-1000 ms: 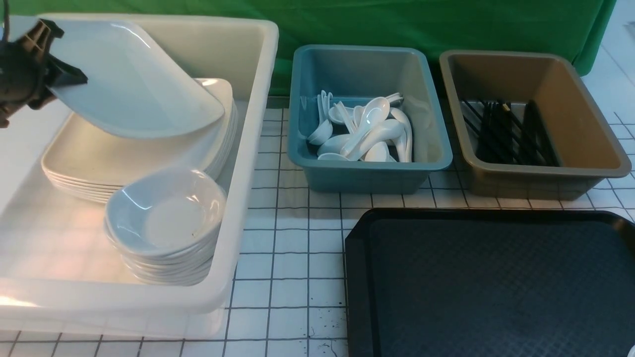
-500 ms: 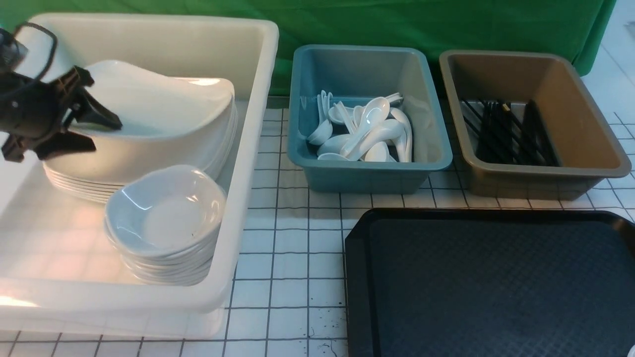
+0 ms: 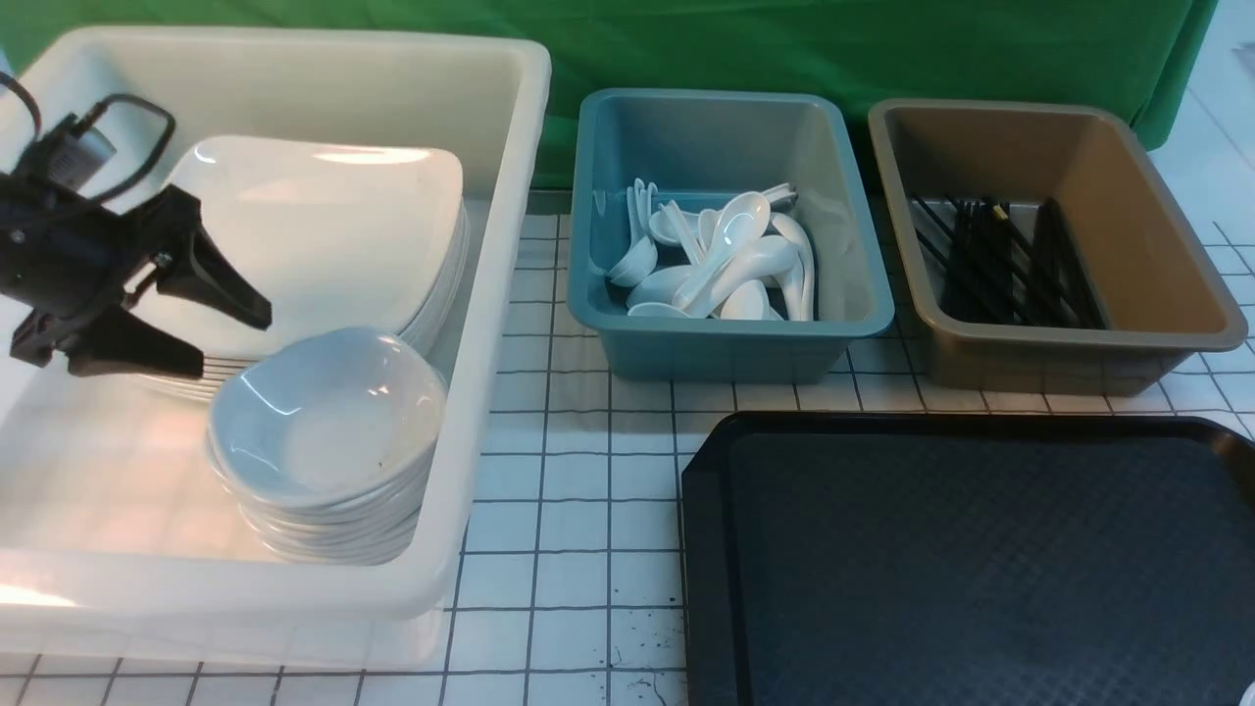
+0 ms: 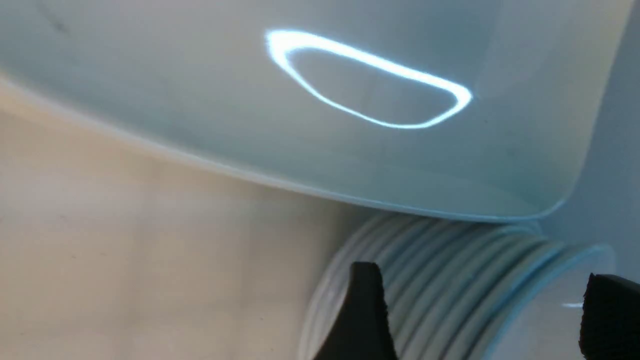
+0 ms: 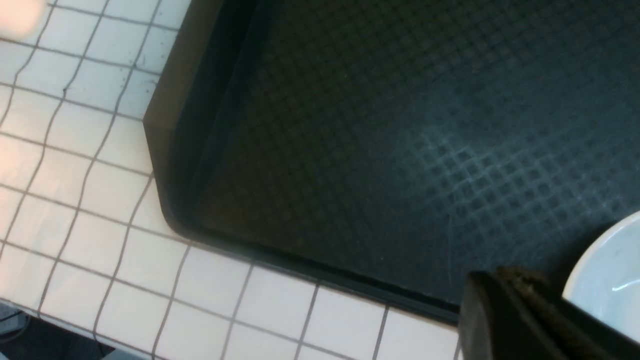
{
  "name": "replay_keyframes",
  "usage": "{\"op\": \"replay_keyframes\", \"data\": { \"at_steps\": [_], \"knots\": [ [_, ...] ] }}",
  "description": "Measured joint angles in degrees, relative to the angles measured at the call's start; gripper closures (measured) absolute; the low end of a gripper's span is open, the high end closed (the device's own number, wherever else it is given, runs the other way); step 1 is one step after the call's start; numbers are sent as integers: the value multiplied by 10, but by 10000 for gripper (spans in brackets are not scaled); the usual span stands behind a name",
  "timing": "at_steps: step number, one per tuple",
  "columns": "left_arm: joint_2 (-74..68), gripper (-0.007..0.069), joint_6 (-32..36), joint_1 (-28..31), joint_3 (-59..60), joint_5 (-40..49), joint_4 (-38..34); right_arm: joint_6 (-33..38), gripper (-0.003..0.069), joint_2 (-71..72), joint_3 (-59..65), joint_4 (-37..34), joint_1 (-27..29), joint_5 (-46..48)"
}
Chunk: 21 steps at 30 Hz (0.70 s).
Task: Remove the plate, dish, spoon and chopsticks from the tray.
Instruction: Use the left arm to put the plate into the large storage box on the left, then use the right arm to grab a small plate from the dinner plate
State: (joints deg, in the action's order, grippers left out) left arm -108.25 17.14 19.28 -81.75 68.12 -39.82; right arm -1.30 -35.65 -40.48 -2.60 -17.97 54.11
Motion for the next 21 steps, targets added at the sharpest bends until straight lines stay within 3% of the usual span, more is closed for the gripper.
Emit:
{"op": "replay_keyframes", "data": {
  "at_steps": [9,12,15,16,17,21],
  "knots": [
    [66,116,-23,-15,-26,10,-8,0,622,0,-1,-2,0,53],
    [105,172,-22,-48,-26,10,-4,0,622,0,-1,-2,0,78],
    [153,316,-15,-123,-26,10,-2,1,619,0,-2,-1,0,107],
    [155,316,-15,-128,-26,10,-2,1,619,0,-2,-1,0,107],
    [168,402,-8,-171,-26,12,-2,1,617,0,-2,-1,0,107],
    [177,556,12,-267,-26,13,-1,1,617,0,-2,-1,0,107]
  ]
}}
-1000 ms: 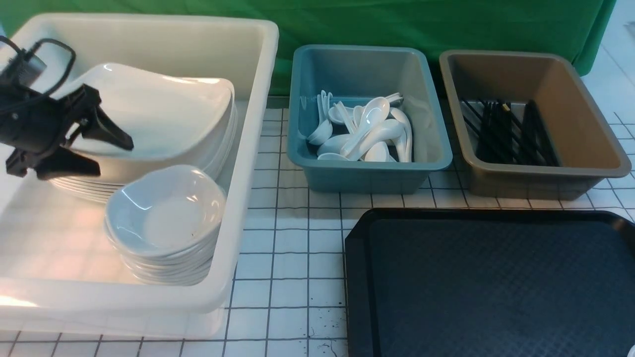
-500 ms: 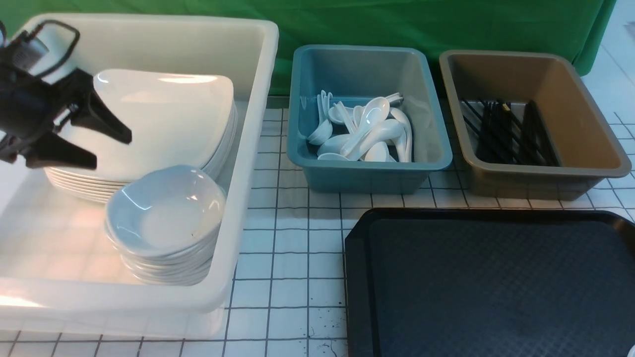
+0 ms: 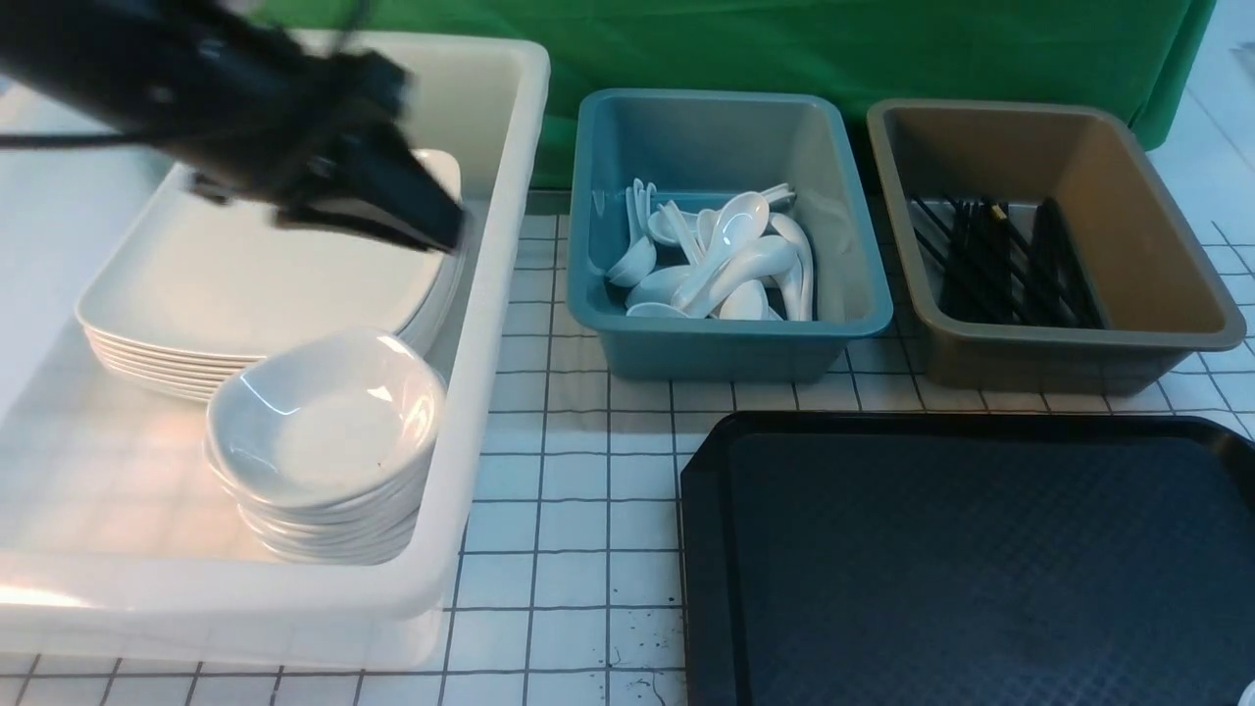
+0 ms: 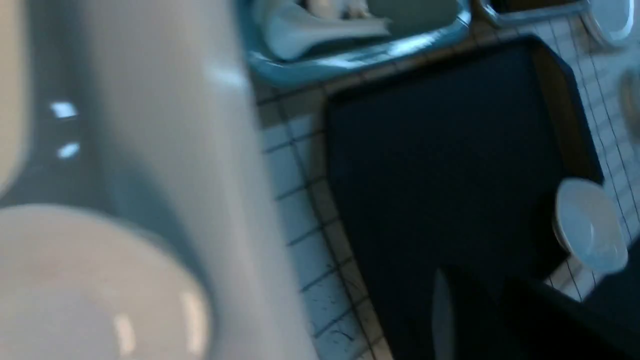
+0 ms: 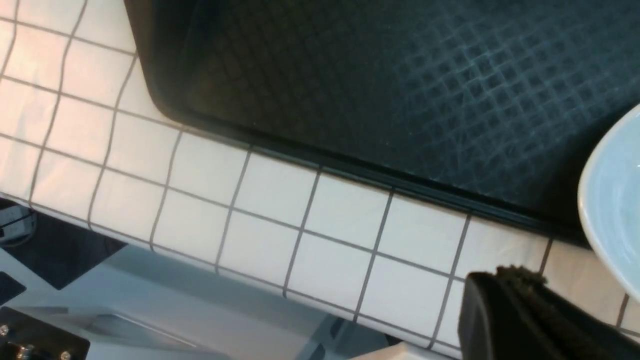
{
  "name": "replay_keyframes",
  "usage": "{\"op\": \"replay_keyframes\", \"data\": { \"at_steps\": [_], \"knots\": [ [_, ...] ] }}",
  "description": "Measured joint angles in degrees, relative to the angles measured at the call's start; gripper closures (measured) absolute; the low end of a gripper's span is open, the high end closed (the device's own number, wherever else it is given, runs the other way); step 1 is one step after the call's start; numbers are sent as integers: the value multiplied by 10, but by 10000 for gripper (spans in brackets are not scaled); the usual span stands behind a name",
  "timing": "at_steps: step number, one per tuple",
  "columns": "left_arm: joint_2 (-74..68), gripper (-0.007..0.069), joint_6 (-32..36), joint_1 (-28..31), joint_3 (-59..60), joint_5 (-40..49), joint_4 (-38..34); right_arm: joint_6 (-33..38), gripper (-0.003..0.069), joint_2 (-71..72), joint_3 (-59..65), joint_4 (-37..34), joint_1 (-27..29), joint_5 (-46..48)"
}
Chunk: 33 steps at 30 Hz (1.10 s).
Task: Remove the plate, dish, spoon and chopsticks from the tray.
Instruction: Use the right arm to grab a small plate from the dinner plate
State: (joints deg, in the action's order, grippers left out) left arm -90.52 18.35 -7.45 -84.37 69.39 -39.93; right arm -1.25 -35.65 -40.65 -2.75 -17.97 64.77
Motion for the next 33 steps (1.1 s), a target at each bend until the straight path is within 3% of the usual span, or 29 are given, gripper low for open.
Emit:
{"op": "replay_keyframes", "data": {
  "at_steps": [2,5,10,13,15,20,22,27,30,33],
  "knots": [
    [0,612,7,-60,0,-6,15,-1,615,0,0,0,0,0],
    [0,626,9,-111,0,-8,43,2,613,0,3,0,0,0],
    [1,626,8,-138,0,-2,68,26,587,-19,33,0,0,-1],
    [1,626,2,-139,0,2,80,37,512,-59,61,12,0,-2],
    [1,626,-8,-139,0,2,91,41,398,-102,67,31,0,-2],
    [1,625,-9,-139,0,2,92,43,327,-185,68,49,-1,-5],
    [1,625,-9,-139,0,2,92,26,321,-216,68,66,-8,-13],
    [1,625,-9,-139,0,3,92,-59,302,-295,68,189,-65,-24],
    [1,625,-9,-139,0,3,92,-129,236,-336,68,263,-103,-22],
    [1,625,-9,-139,0,3,93,-152,169,-367,68,280,-123,-32]
  ]
}}
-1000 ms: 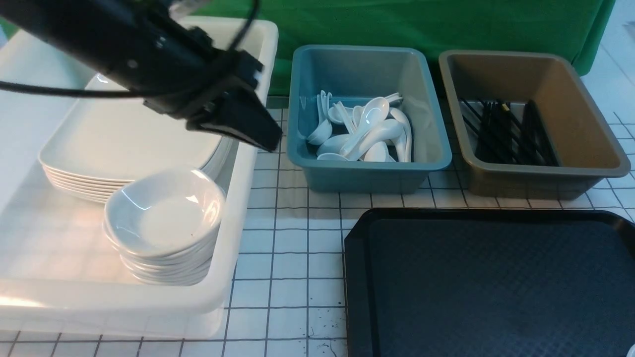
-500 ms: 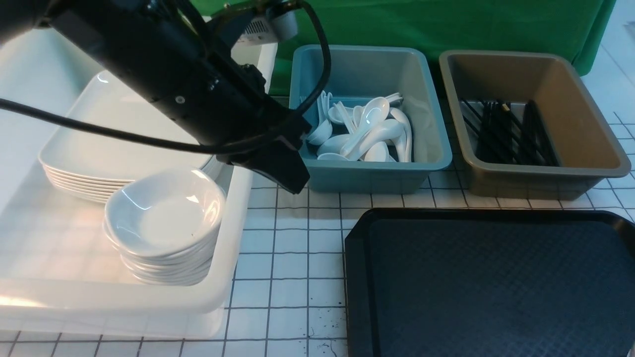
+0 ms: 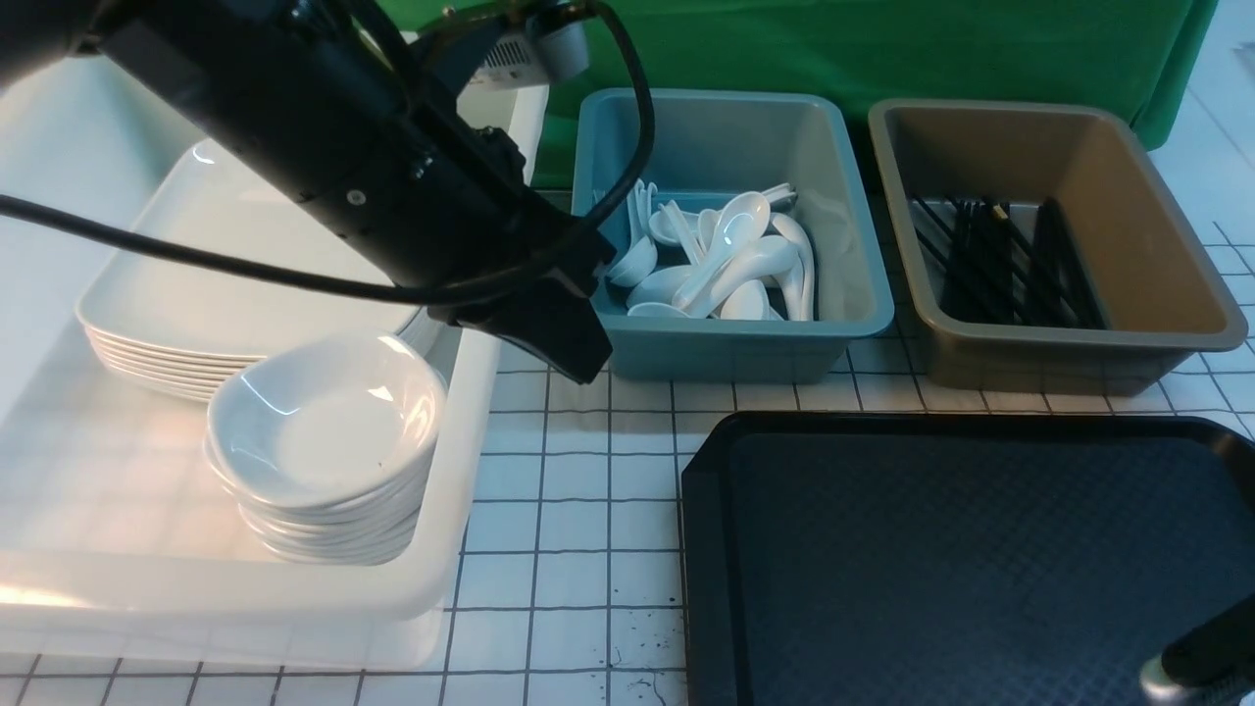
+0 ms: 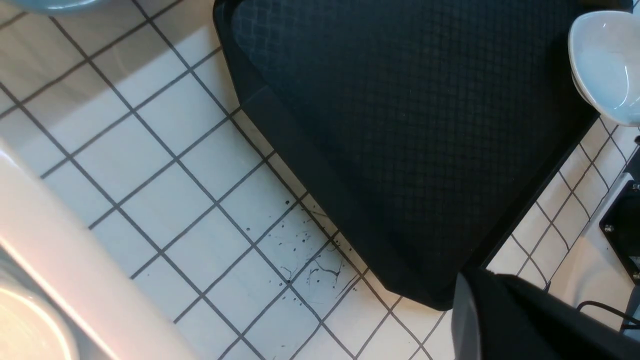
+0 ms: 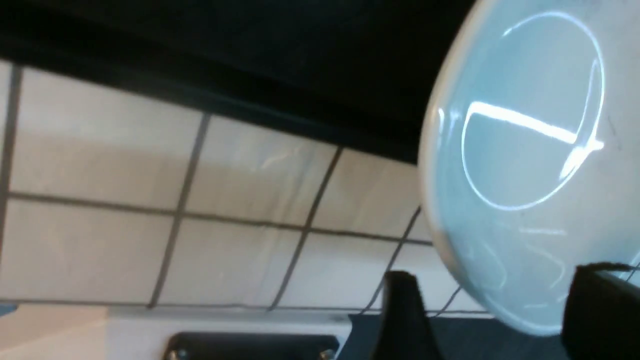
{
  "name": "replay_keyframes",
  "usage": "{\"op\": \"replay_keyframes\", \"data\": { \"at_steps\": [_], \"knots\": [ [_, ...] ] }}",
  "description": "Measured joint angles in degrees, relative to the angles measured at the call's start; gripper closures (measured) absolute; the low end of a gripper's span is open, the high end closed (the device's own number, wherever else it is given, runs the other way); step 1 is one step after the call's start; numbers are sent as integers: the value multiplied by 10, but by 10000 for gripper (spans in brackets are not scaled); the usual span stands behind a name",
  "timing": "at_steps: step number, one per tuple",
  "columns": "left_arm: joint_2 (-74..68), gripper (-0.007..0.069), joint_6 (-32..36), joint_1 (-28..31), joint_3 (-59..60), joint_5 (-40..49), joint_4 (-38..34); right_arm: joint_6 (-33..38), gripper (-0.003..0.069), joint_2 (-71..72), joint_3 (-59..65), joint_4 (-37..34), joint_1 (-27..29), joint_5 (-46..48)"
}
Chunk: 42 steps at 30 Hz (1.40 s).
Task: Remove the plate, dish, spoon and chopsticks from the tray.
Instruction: Use the right arm to grab a small plate from the dinner plate, then use the right arm to put the small plate into the large storage box on the left
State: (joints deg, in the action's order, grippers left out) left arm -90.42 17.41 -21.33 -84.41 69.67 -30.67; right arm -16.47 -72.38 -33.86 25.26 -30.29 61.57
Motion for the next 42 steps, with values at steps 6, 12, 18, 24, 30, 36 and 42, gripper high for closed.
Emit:
{"op": "replay_keyframes", "data": {
  "at_steps": [6,12,18,24,30,36,42],
  "knots": [
    [0,624,1,0,0,0,0,-9,165,-62,0,7,-3,-43],
    [0,624,1,0,0,0,7,-26,278,-106,0,50,-3,-74],
    [0,624,17,2,0,-22,43,-30,531,-135,-2,62,-3,-102],
    [23,624,19,51,0,-37,43,-26,554,-102,-39,56,-4,-78],
    [76,624,25,155,0,-23,55,6,580,-10,-169,-18,-4,-48],
    [129,624,20,310,0,-3,88,68,580,17,-343,-185,-38,-89],
    [149,624,17,464,4,-1,46,193,580,-73,-459,-238,-180,-226]
  ]
}}
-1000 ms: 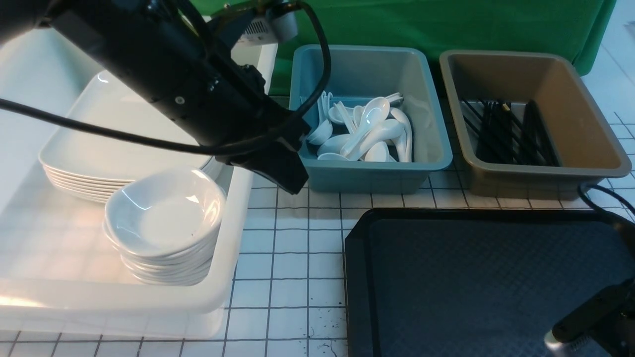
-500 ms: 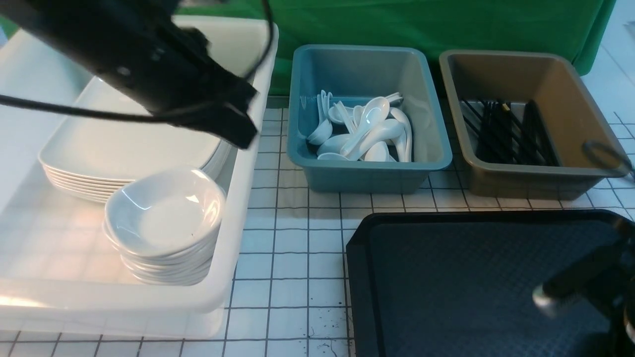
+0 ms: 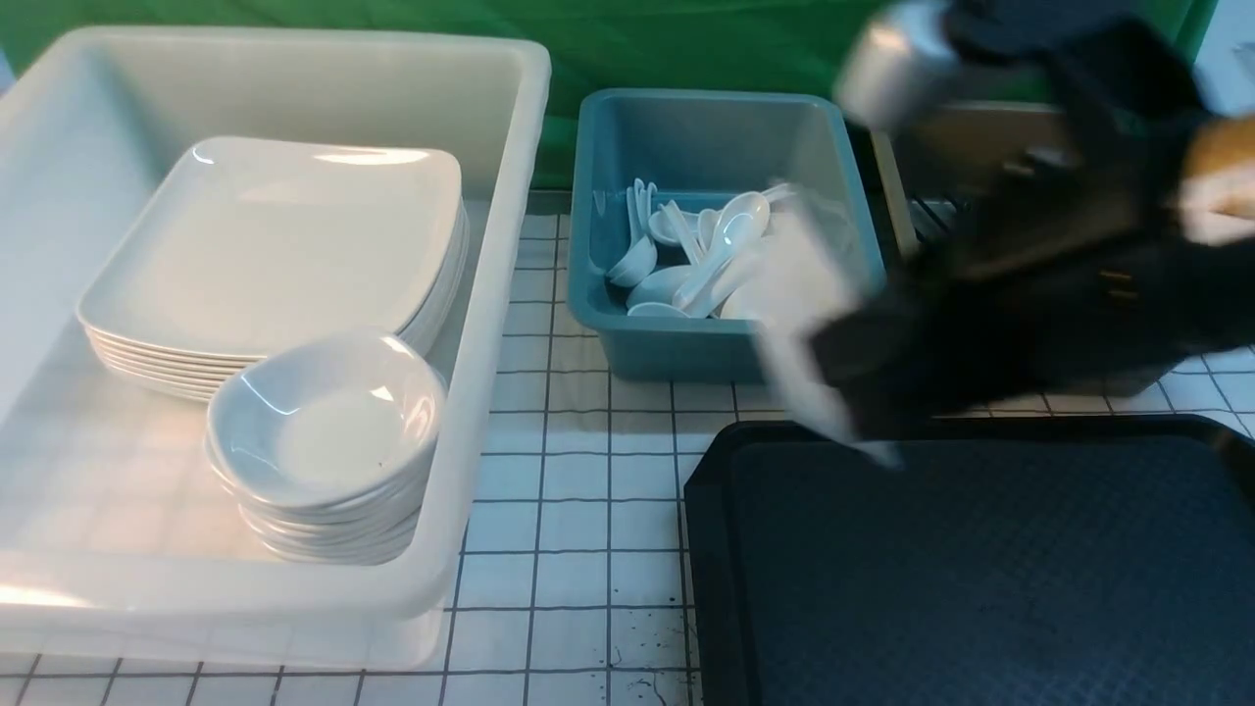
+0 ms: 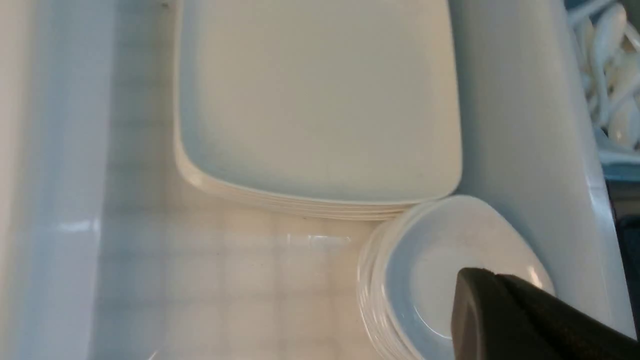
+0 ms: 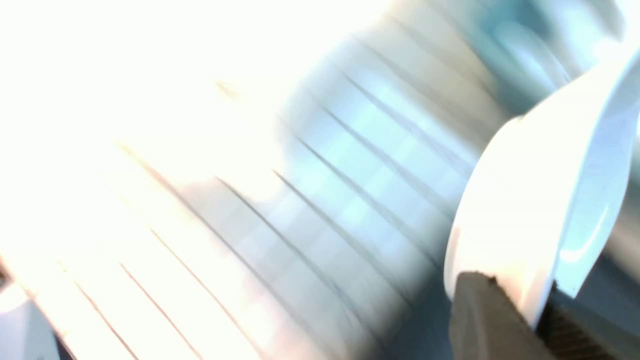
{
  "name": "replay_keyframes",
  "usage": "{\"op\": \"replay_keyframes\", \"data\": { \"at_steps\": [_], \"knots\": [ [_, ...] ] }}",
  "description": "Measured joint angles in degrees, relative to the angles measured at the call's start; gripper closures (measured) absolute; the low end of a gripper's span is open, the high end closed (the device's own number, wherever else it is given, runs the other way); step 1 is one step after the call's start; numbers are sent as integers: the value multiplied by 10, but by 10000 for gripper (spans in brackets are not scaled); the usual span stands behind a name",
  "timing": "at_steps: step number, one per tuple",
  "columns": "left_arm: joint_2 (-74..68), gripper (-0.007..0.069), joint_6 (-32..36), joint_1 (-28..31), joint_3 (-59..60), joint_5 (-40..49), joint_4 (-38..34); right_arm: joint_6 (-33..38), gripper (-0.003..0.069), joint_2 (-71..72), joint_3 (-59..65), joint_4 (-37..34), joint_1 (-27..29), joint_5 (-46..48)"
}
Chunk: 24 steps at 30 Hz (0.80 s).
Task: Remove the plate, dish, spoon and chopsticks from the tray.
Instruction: Use the right arm to put the small plate into the large storage box on the left
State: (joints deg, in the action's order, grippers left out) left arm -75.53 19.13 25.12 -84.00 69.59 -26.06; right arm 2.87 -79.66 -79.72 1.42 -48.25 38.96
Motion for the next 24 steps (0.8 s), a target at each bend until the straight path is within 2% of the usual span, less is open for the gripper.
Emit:
{"op": "replay_keyframes", "data": {
  "at_steps": [3,6,12,19,24],
  "knots": [
    [1,624,0,46,22,-2,-34,107,580,-78,-52,-5,-67,-74],
    [1,624,1,58,56,-17,-47,193,580,-172,-111,-9,-113,-117],
    [1,624,21,58,84,-37,-86,286,580,-296,-173,-10,-126,-132],
    [1,624,34,58,84,-41,-118,325,553,-368,-188,4,-126,-155],
    [1,622,35,58,84,-43,-121,307,447,-369,-189,5,-126,-147]
  ]
}}
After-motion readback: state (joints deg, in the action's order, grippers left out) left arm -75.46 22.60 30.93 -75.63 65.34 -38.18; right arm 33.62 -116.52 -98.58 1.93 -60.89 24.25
